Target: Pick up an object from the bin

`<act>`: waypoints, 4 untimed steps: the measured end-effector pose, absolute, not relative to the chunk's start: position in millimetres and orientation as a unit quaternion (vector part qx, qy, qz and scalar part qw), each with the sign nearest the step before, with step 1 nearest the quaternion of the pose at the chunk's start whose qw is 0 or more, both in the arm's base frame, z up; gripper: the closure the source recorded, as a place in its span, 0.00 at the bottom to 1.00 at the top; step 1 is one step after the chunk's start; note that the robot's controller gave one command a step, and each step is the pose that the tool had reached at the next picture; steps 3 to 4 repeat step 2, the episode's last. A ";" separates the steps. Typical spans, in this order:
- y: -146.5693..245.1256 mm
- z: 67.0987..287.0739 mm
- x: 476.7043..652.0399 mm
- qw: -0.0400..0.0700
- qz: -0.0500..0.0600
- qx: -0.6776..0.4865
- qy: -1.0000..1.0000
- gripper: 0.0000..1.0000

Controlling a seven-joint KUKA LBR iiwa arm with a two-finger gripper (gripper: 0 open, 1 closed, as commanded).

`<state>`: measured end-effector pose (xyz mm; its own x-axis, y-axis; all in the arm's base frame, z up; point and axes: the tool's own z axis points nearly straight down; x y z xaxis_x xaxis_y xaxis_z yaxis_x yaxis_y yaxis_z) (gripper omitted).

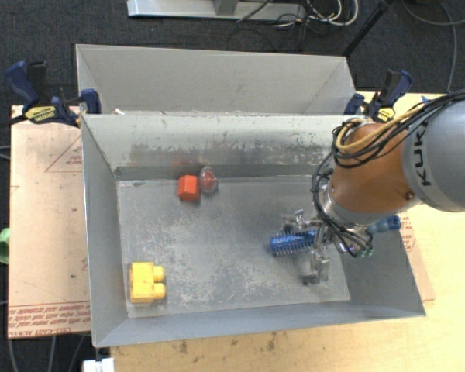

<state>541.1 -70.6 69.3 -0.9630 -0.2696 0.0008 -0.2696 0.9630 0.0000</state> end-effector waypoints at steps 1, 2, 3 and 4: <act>-68.4 69.8 542.0 -0.001 -0.001 0.137 -0.991 1.00; -78.1 213.2 532.4 -0.004 0.001 0.137 -0.991 1.00; -78.1 213.2 532.4 -0.004 0.001 0.137 -0.991 1.00; -78.1 213.2 532.4 -0.004 0.001 0.137 -0.991 1.00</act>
Offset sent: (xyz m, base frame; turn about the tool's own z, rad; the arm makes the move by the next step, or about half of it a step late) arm 0.0000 0.0000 0.0000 0.0000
